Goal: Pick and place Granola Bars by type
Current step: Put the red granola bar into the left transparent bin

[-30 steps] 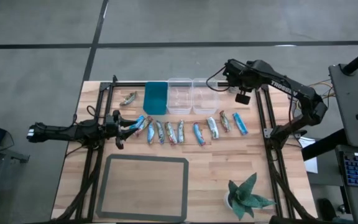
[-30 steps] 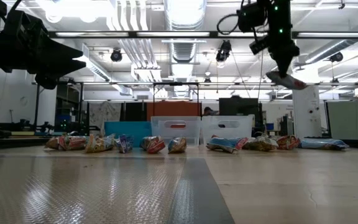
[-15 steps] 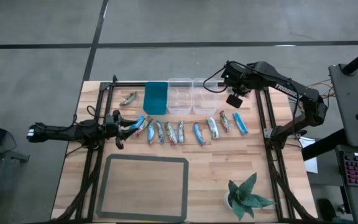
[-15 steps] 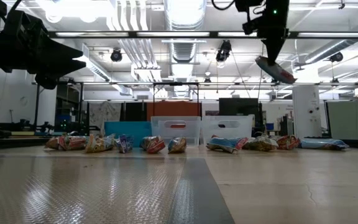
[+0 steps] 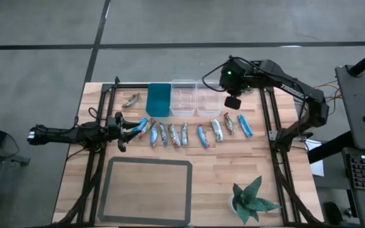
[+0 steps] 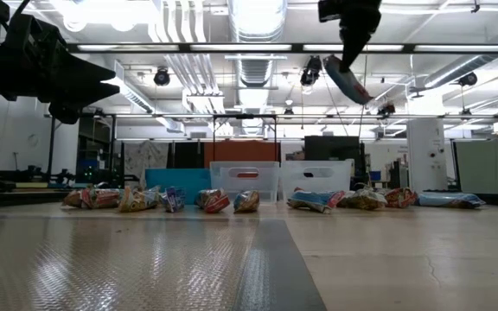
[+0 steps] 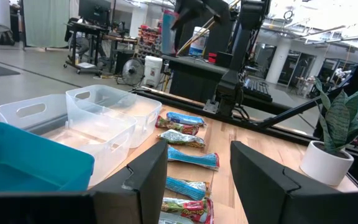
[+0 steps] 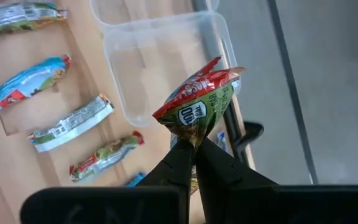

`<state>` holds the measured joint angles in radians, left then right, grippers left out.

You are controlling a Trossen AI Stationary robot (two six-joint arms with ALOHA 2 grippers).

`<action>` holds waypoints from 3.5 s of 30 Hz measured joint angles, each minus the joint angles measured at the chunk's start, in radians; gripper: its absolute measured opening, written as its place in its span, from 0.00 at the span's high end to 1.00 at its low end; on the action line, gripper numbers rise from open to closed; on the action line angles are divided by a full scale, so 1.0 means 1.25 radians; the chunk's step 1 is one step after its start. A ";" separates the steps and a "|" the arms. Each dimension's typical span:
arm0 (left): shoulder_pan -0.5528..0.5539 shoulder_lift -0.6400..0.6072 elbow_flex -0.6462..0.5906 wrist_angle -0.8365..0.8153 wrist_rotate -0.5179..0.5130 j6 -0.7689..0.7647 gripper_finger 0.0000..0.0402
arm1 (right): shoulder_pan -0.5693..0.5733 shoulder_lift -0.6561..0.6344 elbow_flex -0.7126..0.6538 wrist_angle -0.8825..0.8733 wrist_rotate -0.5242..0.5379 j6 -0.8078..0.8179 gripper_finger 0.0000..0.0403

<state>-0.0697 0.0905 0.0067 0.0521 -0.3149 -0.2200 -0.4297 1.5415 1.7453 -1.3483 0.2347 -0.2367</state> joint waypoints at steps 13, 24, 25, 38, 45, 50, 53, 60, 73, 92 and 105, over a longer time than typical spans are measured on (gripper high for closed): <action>0.000 0.000 0.000 0.000 0.000 0.000 0.61 | -0.010 0.159 0.187 -0.056 -0.009 -0.088 0.98; 0.000 0.000 0.000 0.000 0.000 0.000 0.61 | -0.027 0.347 0.386 -0.112 -0.008 -0.073 0.98; 0.000 0.000 0.000 0.000 0.000 0.000 0.61 | -0.027 0.363 0.404 -0.113 -0.009 -0.067 0.98; 0.000 0.000 0.000 0.000 0.000 0.000 0.61 | -0.021 0.458 0.481 -0.069 -0.051 0.013 0.98; 0.000 0.000 0.000 0.000 0.000 0.000 0.61 | -0.006 0.489 0.482 0.002 -0.092 0.022 0.98; 0.000 0.000 0.000 0.000 0.000 0.000 0.61 | 0.012 0.521 0.482 0.053 -0.115 0.022 0.98; 0.000 0.000 0.000 0.000 0.000 0.000 0.61 | 0.021 0.550 0.482 0.069 -0.126 0.020 0.98; 0.000 0.000 0.000 0.000 0.000 0.000 0.61 | 0.034 0.614 0.481 0.088 -0.126 -0.005 0.98; 0.000 0.000 0.000 0.000 0.000 0.000 0.61 | 0.056 0.696 0.481 0.119 -0.126 -0.001 0.98; 0.000 0.000 0.000 0.000 0.000 0.000 0.61 | 0.059 0.743 0.481 0.119 -0.136 0.023 0.96; 0.000 0.000 0.000 0.000 0.000 0.000 0.61 | 0.059 0.736 0.481 0.097 -0.148 0.018 0.67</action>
<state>-0.0696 0.0906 0.0070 0.0517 -0.3149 -0.2200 -0.3557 2.4621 2.3470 -1.2276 0.0503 -0.2139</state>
